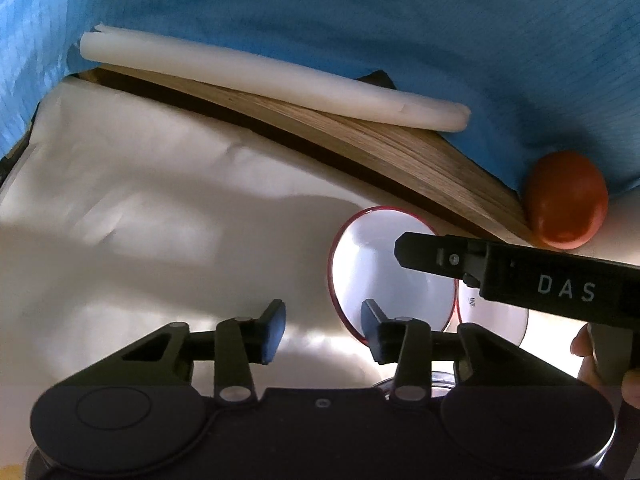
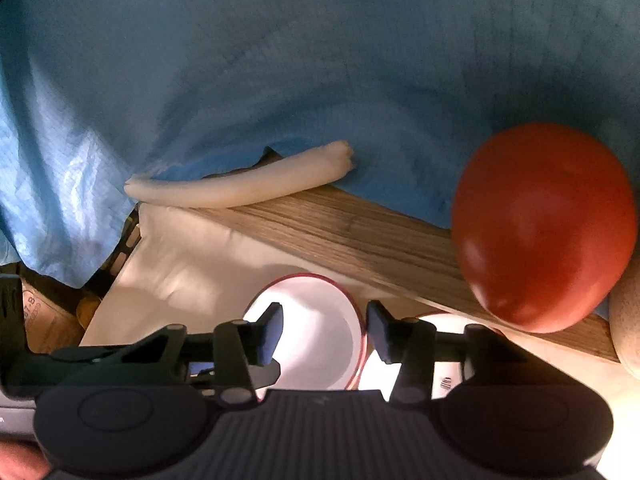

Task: Organize plates and bowls
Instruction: 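Close both tools on the rim of one red-rimmed white bowl, then carry the white bowl with both tools and lower it into the steel bowl, then open both tools and move them to the other red-rimmed white bowl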

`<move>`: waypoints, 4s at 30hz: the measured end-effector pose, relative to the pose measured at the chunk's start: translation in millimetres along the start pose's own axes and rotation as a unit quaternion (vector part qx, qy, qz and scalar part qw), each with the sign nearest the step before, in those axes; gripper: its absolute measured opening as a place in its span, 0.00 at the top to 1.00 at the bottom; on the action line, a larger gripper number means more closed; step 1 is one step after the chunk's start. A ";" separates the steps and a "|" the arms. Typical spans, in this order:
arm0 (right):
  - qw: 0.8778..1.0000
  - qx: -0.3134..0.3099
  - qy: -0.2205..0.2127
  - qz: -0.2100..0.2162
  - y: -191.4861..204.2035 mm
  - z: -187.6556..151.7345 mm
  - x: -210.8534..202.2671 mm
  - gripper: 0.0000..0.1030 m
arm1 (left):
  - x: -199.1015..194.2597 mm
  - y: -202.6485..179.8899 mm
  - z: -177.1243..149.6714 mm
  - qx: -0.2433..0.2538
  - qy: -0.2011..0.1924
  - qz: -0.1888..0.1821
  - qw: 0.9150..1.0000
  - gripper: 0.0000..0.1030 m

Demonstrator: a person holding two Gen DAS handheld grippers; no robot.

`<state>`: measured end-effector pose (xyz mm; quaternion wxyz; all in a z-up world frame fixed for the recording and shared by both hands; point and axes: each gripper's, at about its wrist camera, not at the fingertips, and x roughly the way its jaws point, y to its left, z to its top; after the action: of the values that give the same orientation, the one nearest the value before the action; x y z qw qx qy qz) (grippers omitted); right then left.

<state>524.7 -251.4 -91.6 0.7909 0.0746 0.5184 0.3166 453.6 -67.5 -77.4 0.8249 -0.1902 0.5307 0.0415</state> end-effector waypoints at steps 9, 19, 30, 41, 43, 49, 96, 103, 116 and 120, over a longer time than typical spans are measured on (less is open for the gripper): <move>0.999 -0.035 0.011 -0.033 6.2 1.7 5.7 0.69 | 10.4 3.9 5.9 -0.007 0.007 -0.021 1.000 0.82; 0.998 -0.033 0.011 -0.050 7.3 -6.3 9.0 0.93 | -5.2 14.2 5.0 -0.023 -0.003 -0.001 1.000 0.88; 0.998 -0.050 -0.023 -0.028 42.2 -12.8 -13.5 0.93 | -54.4 23.5 -15.3 -0.056 -0.054 0.002 0.997 0.90; 0.998 -0.063 -0.015 -0.002 84.8 -47.4 -32.4 0.93 | -106.8 56.3 -55.9 -0.077 -0.068 0.000 0.995 0.90; 0.998 -0.063 -0.007 0.004 91.9 -54.8 -29.0 0.93 | -112.9 63.0 -63.4 -0.083 -0.066 0.004 0.994 0.90; 0.997 -0.074 0.010 0.021 121.1 -73.7 -20.2 0.93 | -128.8 83.9 -85.2 -0.096 -0.066 0.014 0.993 0.90; 0.995 -0.071 0.064 0.031 140.5 -106.9 -1.9 0.69 | -121.0 115.0 -107.2 -0.122 -0.007 0.041 0.992 0.72; 0.997 -0.066 0.028 0.035 132.2 -103.6 -27.0 0.49 | -130.6 103.8 -100.5 -0.109 -0.028 0.050 0.992 0.58; 0.999 0.015 -0.045 0.005 65.3 -107.7 -77.4 0.17 | -118.7 57.5 -72.4 -0.057 -0.050 0.035 0.996 0.21; 0.996 0.050 -0.066 -0.017 35.3 -109.9 -92.0 0.12 | -105.3 32.1 -64.5 -0.029 -0.049 0.022 0.998 0.14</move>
<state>390.2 -299.8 -54.4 0.8239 0.1257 0.4815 0.2710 343.8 -46.8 -15.8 0.8427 -0.1998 0.4927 0.0846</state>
